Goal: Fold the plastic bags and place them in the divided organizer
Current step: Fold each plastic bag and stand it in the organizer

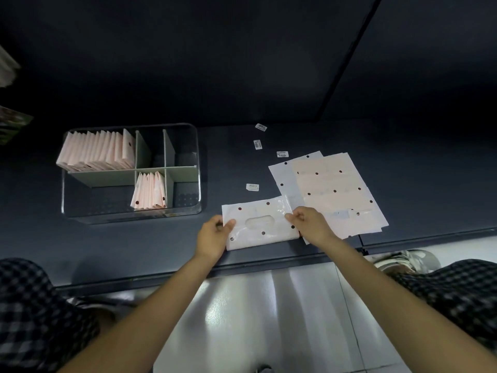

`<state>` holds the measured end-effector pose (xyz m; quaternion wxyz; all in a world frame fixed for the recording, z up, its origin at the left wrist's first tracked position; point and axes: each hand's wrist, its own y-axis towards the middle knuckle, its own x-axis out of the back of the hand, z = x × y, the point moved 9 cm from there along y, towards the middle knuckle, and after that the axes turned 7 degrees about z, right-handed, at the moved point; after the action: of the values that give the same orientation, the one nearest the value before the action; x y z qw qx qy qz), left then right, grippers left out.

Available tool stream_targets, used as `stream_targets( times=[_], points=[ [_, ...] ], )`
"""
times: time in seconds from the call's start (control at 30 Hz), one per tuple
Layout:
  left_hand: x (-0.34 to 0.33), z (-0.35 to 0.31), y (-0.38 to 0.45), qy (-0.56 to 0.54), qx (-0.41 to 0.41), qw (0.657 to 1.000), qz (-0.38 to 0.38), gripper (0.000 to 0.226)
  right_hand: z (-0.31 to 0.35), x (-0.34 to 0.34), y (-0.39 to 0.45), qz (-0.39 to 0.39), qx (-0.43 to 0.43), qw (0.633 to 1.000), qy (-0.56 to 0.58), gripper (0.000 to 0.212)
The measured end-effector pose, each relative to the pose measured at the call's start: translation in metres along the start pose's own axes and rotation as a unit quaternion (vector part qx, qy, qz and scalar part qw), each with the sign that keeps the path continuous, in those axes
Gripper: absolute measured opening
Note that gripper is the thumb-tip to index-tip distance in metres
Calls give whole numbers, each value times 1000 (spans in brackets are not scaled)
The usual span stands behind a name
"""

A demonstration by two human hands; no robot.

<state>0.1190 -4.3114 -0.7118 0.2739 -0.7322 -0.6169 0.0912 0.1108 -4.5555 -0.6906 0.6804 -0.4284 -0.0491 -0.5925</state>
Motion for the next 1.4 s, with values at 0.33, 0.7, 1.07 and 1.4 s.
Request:
stream_targets(
  times=[0.33,0.7,1.07,1.4],
  points=[
    [-48,-57,-54,445,-385,809,7,36,-13,-3,16,-14,-72,996,-53,41],
    [-76,17,-52,676,-258,678,131,87,-12,-3,17,-22,-77,995,-51,41],
    [-76,18,-50,677,-246,679,140,85,51,-86,-84,-125,358,812,-444,48],
    [-67,17,-50,668,-252,684,149,80,15,-37,-82,-146,327,813,-459,33]
  ],
)
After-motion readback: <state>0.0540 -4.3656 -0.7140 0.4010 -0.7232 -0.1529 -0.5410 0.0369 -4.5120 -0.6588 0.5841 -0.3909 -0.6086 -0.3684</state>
